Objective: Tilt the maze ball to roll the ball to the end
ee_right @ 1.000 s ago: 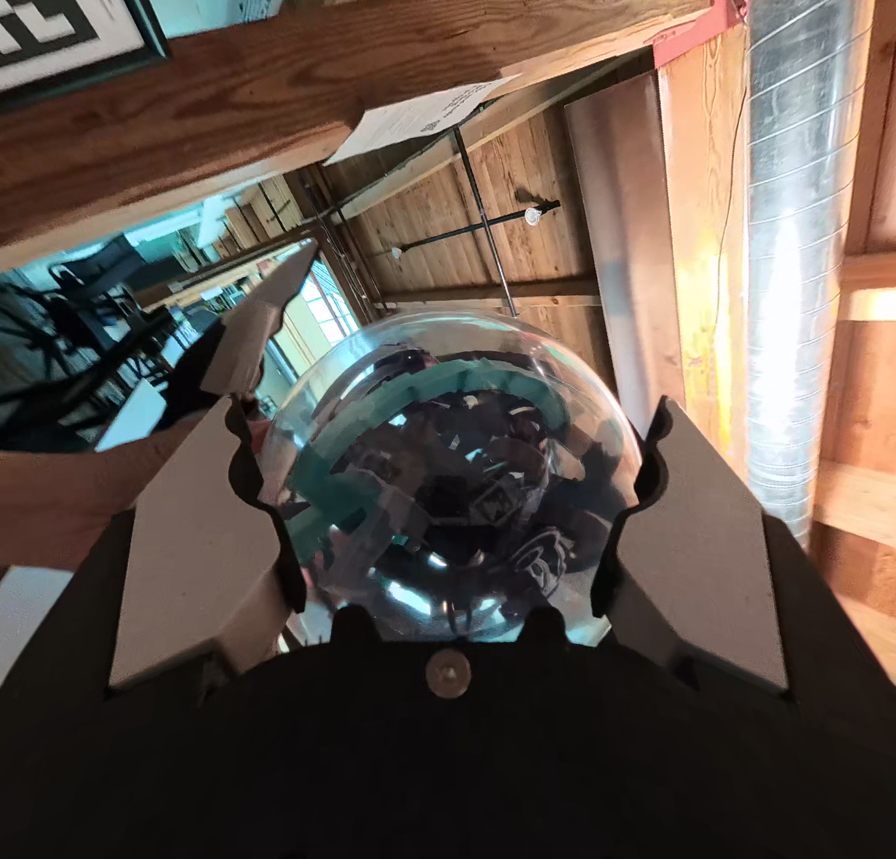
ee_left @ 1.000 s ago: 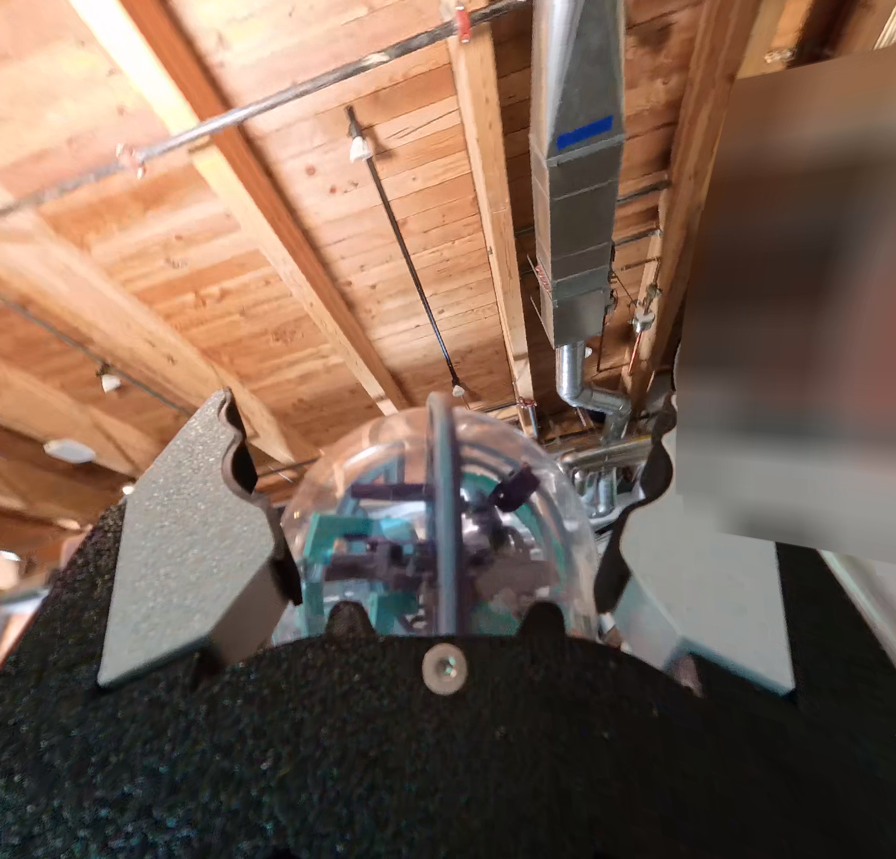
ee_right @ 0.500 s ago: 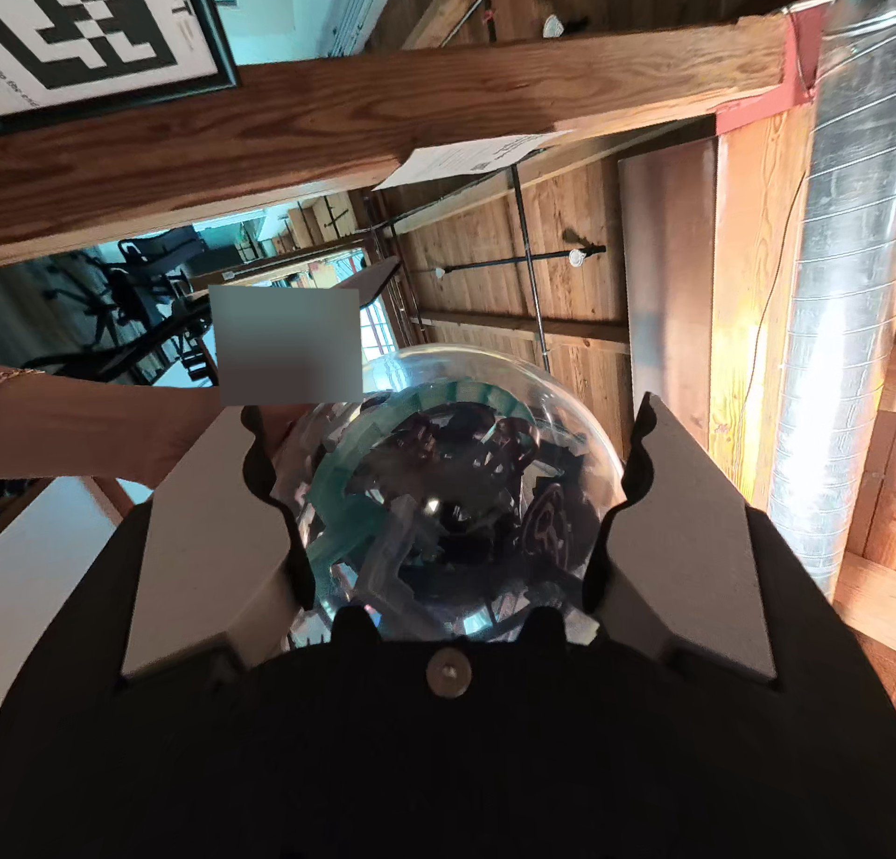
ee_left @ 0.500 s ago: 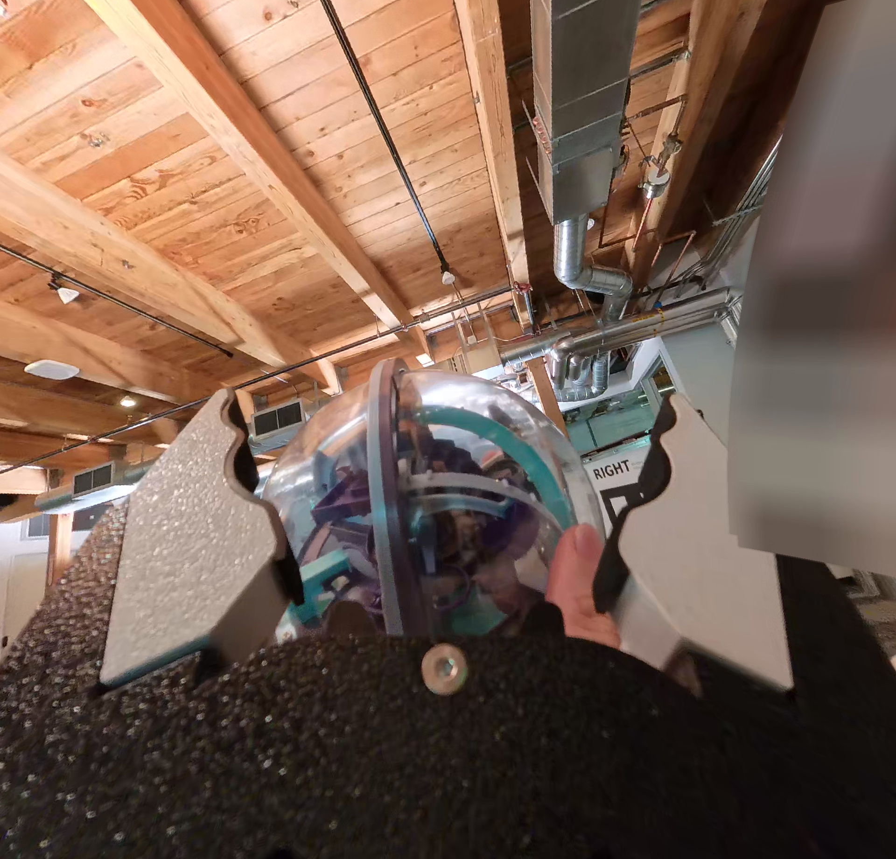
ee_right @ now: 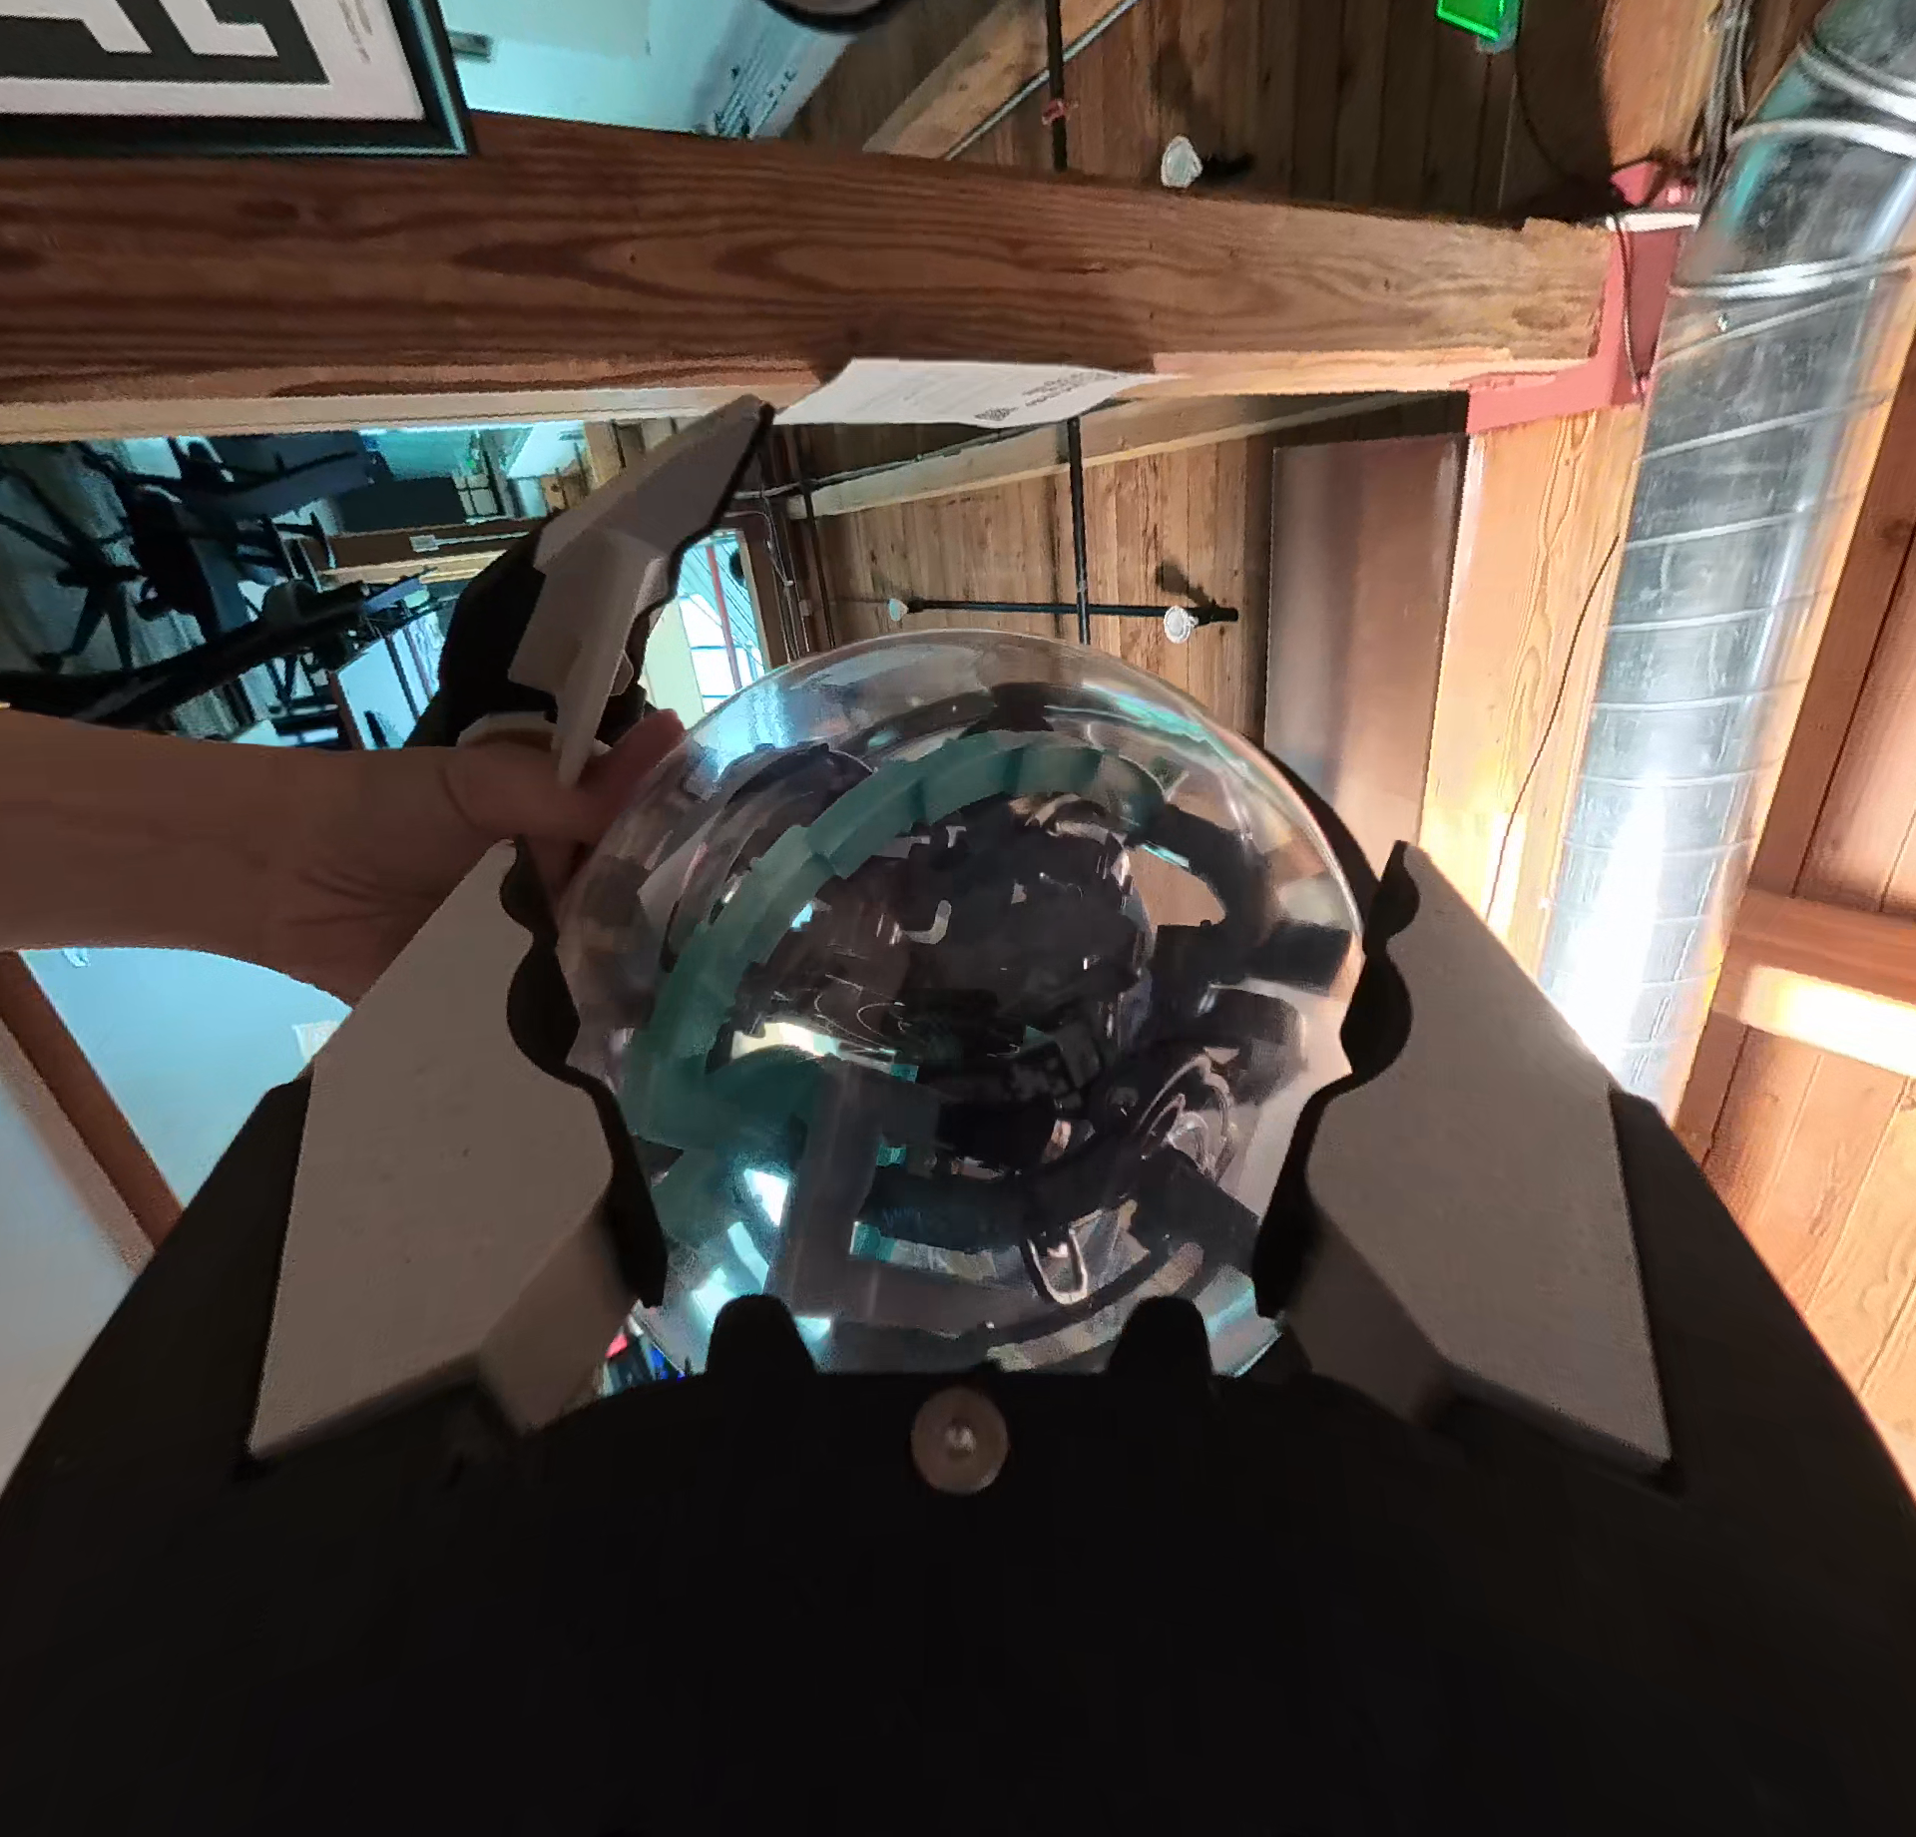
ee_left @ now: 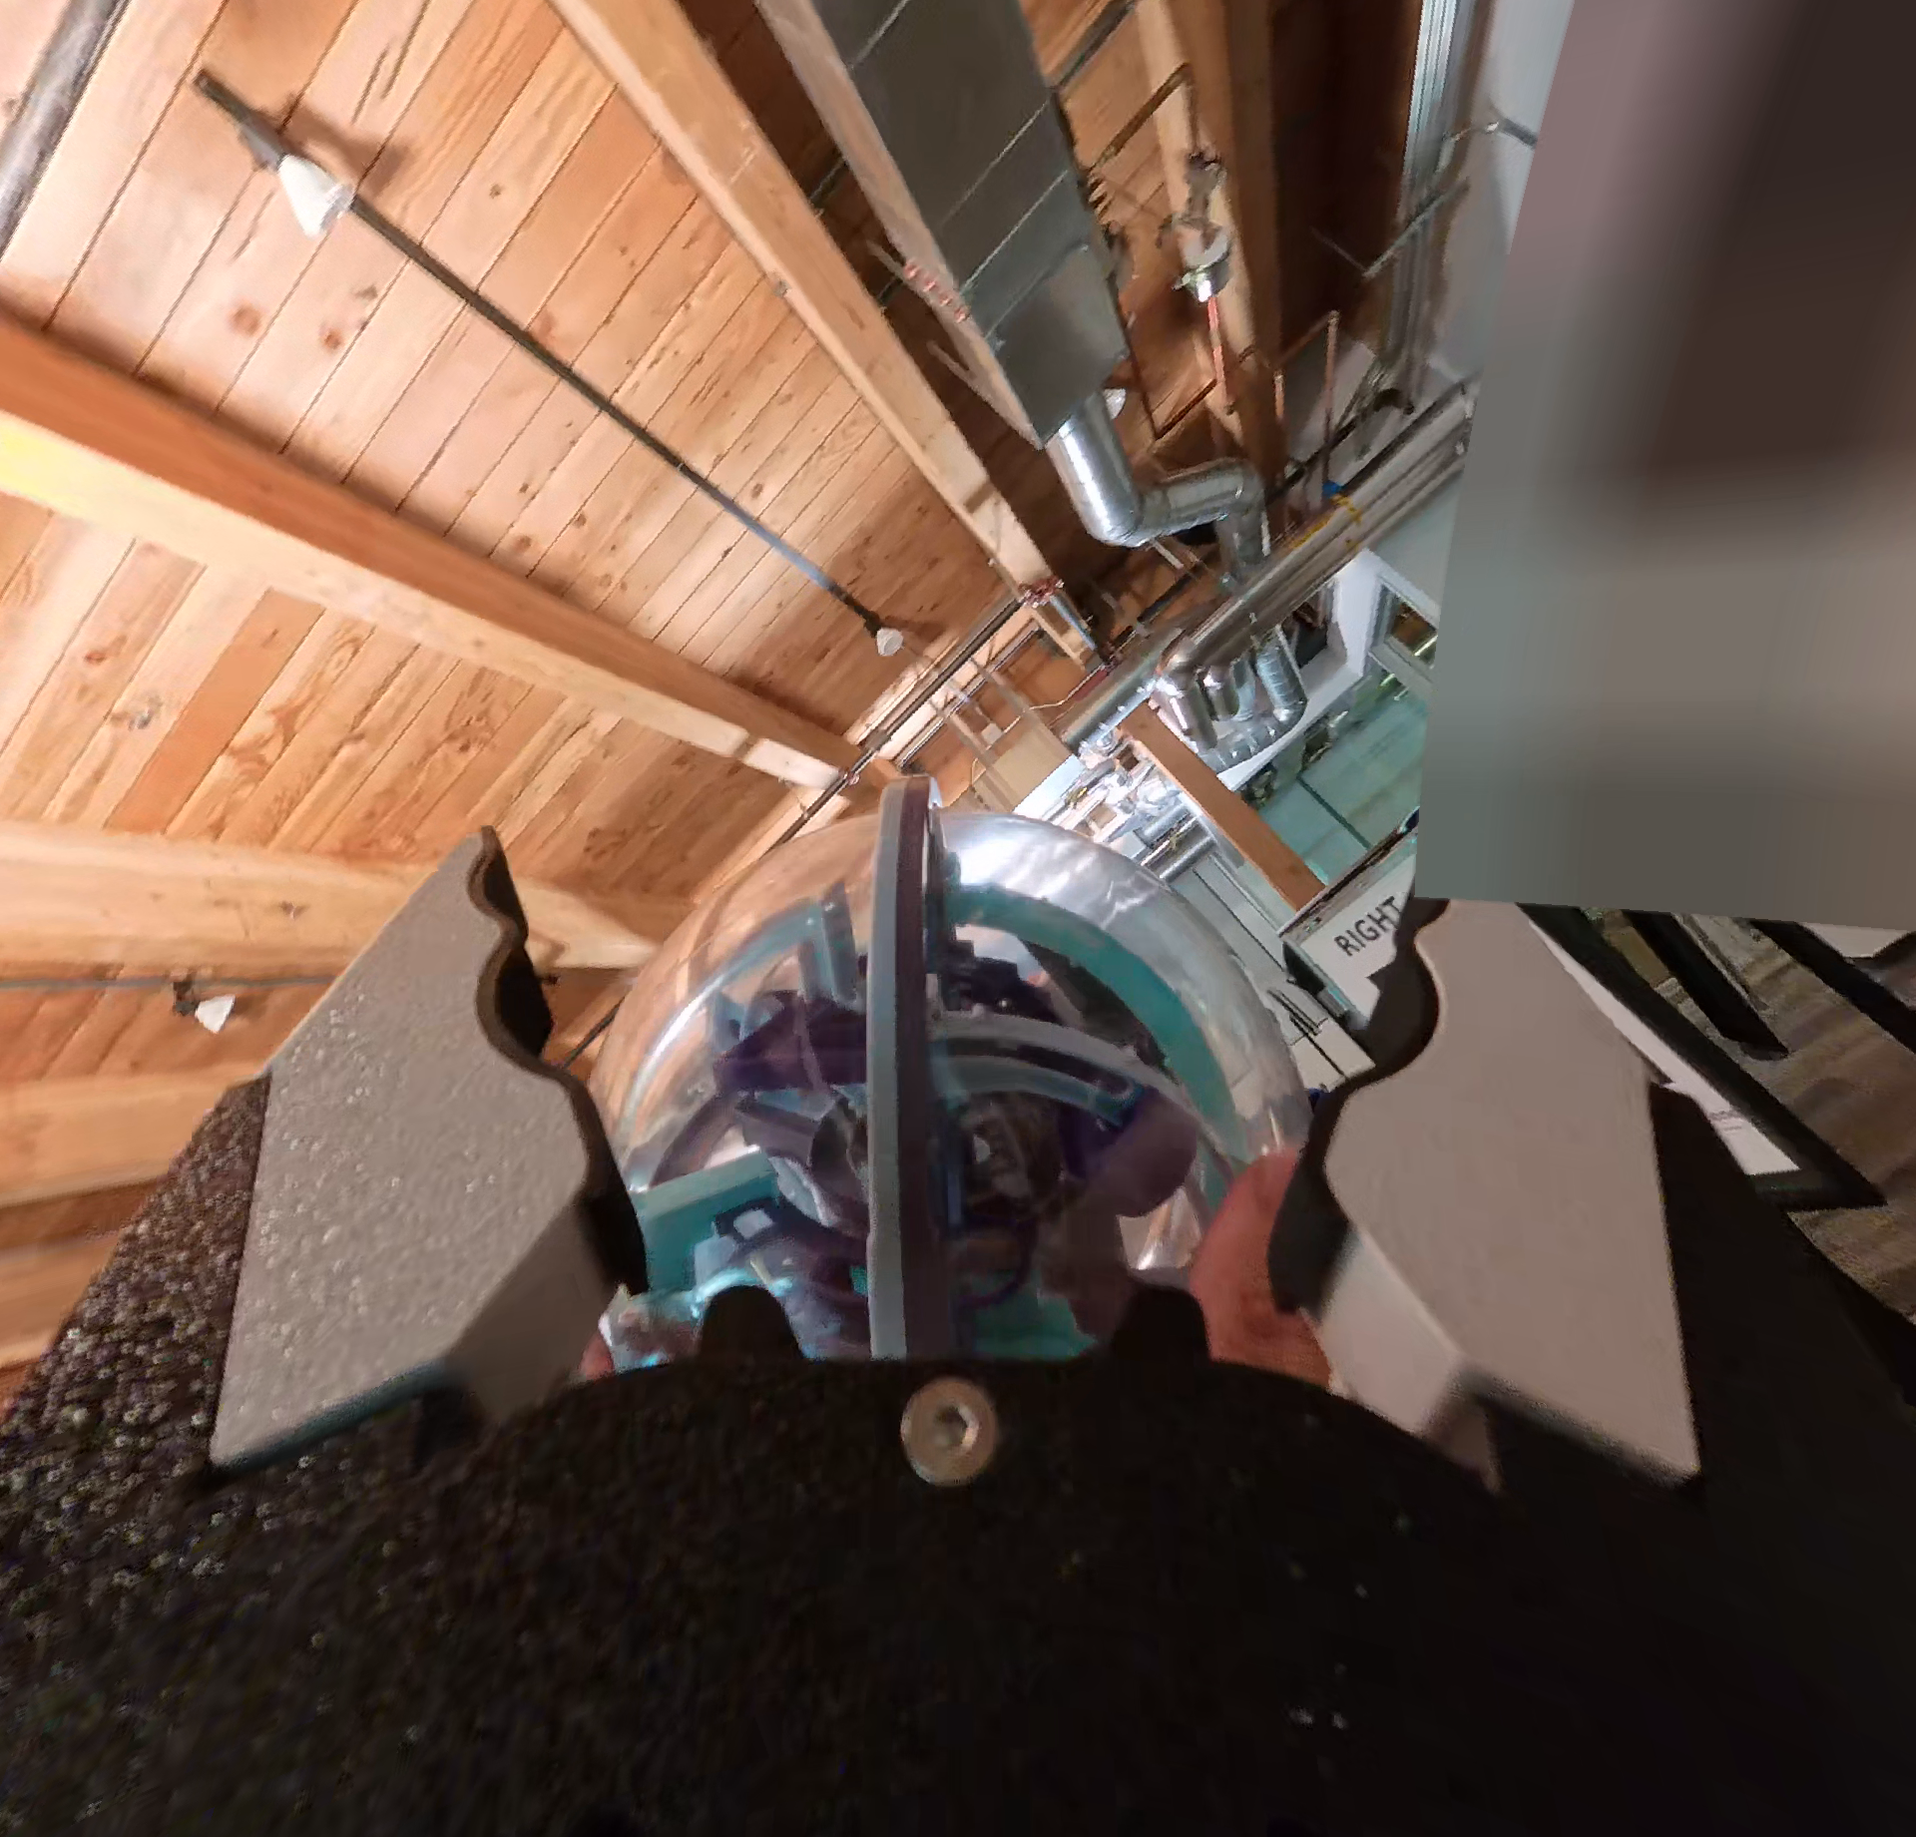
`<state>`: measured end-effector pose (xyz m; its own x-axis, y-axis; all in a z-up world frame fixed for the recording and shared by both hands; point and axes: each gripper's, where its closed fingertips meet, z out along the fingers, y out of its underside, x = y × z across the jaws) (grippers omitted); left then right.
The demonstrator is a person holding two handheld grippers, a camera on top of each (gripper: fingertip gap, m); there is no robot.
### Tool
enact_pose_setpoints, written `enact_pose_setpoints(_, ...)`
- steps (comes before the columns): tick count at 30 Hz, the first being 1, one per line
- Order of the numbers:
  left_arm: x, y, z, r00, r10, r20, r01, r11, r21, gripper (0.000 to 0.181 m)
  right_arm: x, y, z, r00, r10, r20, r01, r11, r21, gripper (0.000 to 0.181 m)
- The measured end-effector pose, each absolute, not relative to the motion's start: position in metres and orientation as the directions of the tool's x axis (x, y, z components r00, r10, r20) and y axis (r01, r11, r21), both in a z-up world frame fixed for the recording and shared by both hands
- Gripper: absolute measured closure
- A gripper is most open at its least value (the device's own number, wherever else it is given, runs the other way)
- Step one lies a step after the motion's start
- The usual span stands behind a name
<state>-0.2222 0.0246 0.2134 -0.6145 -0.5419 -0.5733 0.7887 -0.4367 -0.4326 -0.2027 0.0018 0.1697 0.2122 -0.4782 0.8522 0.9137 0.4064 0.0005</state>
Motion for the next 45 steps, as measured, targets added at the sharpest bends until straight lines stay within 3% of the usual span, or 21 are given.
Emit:
enact_pose_setpoints(7,-0.256,0.029,0.223,-0.561,-0.501,-0.659,0.806,-0.511,-0.298,0.024,-0.231,0.006,0.185,0.024,-0.488,0.873,0.924,0.344,0.166,0.028)
enact_pose_setpoints(13,-0.235,0.045,0.238,-0.629,-0.505,-0.592,0.761,-0.558,-0.332,0.024,-0.215,0.016,0.197,0.063,-0.467,0.882,0.930,0.349,0.118,0.027)
enact_pose_setpoints(19,-0.268,0.036,0.221,-0.504,-0.423,-0.753,0.803,-0.550,-0.228,0.024,-0.244,0.009,0.187,-0.069,-0.520,0.852,0.898,0.339,0.280,0.027)
enact_pose_setpoints(20,-0.259,0.034,0.224,-0.504,-0.444,-0.740,0.821,-0.514,-0.250,0.024,-0.234,0.012,0.192,-0.038,-0.521,0.853,0.907,0.340,0.248,0.026)
enact_pose_setpoints(23,-0.209,0.041,0.248,-0.660,-0.525,-0.537,0.750,-0.488,-0.446,0.025,-0.191,0.021,0.205,0.137,-0.497,0.857,0.936,0.348,0.052,0.024)
enact_pose_setpoints(24,-0.205,0.041,0.248,-0.668,-0.524,-0.528,0.744,-0.484,-0.460,0.024,-0.189,0.021,0.204,0.163,-0.493,0.854,0.931,0.362,0.032,0.024)
enact_pose_setpoints(28,-0.221,0.034,0.241,-0.596,-0.505,-0.624,0.799,-0.448,-0.401,0.024,-0.200,0.017,0.202,0.137,-0.538,0.832,0.930,0.360,0.080,0.024)
enact_pose_setpoints(31,-0.256,0.020,0.229,-0.458,-0.473,-0.753,0.873,-0.398,-0.281,0.025,-0.237,0.006,0.195,0.007,-0.590,0.807,0.899,0.357,0.253,0.024)
enact_pose_setpoints(32,-0.243,0.018,0.234,-0.455,-0.498,-0.739,0.885,-0.348,-0.310,0.025,-0.226,0.010,0.201,0.031,-0.588,0.808,0.912,0.347,0.218,0.024)
enact_pose_setpoints(34,-0.212,0.027,0.251,-0.569,-0.542,-0.619,0.822,-0.359,-0.442,0.025,-0.195,0.015,0.215,0.214,-0.543,0.812,0.914,0.404,0.030,0.024)
enact_pose_setpoints(45,-0.183,0.021,0.250,-0.605,-0.553,-0.573,0.780,-0.267,-0.566,0.024,-0.172,0.017,0.213,0.306,-0.553,0.775,0.905,0.421,-0.057,0.024)
